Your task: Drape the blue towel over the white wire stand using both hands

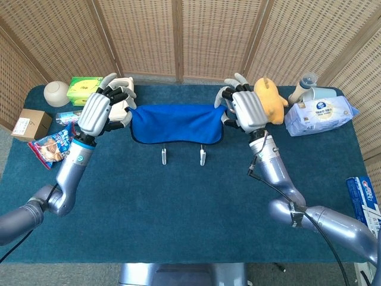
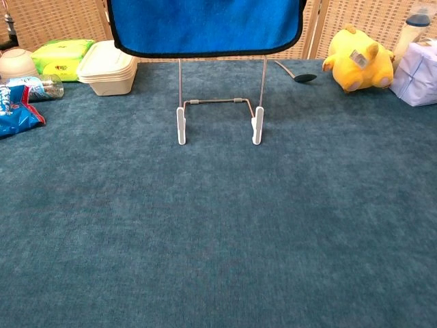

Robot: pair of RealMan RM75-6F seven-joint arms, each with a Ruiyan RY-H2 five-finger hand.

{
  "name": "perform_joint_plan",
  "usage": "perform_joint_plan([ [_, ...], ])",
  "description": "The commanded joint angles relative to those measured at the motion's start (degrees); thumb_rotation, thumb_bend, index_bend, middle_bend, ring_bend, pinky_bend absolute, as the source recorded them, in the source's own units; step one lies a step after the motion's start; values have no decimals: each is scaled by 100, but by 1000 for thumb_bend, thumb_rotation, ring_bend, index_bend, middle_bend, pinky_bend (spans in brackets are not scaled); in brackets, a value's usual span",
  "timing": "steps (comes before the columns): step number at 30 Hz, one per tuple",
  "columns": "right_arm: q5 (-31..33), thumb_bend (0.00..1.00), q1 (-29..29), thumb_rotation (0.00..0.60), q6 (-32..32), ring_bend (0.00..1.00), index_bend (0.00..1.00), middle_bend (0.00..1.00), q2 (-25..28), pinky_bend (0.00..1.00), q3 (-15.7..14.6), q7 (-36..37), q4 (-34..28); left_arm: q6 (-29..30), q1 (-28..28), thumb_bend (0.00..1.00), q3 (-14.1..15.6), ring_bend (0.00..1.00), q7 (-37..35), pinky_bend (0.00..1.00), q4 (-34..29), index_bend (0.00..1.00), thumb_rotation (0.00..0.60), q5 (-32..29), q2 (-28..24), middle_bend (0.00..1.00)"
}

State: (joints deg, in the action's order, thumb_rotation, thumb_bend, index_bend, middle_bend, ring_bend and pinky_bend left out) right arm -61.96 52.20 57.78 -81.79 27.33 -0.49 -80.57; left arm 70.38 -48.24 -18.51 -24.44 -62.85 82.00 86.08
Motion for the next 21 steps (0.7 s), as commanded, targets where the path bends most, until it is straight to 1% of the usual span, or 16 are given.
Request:
perform_joint_plan([
  [1, 0, 476, 40, 600, -25, 188, 972, 447, -56, 7, -40, -2, 84, -53, -40, 546, 32, 258, -71, 91, 148, 826, 600, -19, 96, 428],
  [7, 27, 478, 87, 600, -76, 188, 973, 447, -182, 7, -109, 43, 303, -139, -80, 547, 139, 258, -201, 90, 428, 825, 600, -1, 285, 428],
  [8, 55, 478, 81, 600, -112, 188, 972, 447, -239, 7, -159, 63, 388, -176, -98, 547, 180, 258, -227, 90, 502, 825, 600, 12, 356, 428],
  [13, 35, 478, 102, 600, -147, 188, 972, 447, -362, 7, -223, 154, 599, -186, -154, 547, 213, 258, -305, 89, 727, 825, 600, 33, 492, 427],
  [21, 43, 478, 89, 600, -151, 188, 972, 447, -471, 7, -279, 221, 771, -217, -159, 547, 272, 258, -372, 86, 923, 825, 600, 4, 630, 427],
])
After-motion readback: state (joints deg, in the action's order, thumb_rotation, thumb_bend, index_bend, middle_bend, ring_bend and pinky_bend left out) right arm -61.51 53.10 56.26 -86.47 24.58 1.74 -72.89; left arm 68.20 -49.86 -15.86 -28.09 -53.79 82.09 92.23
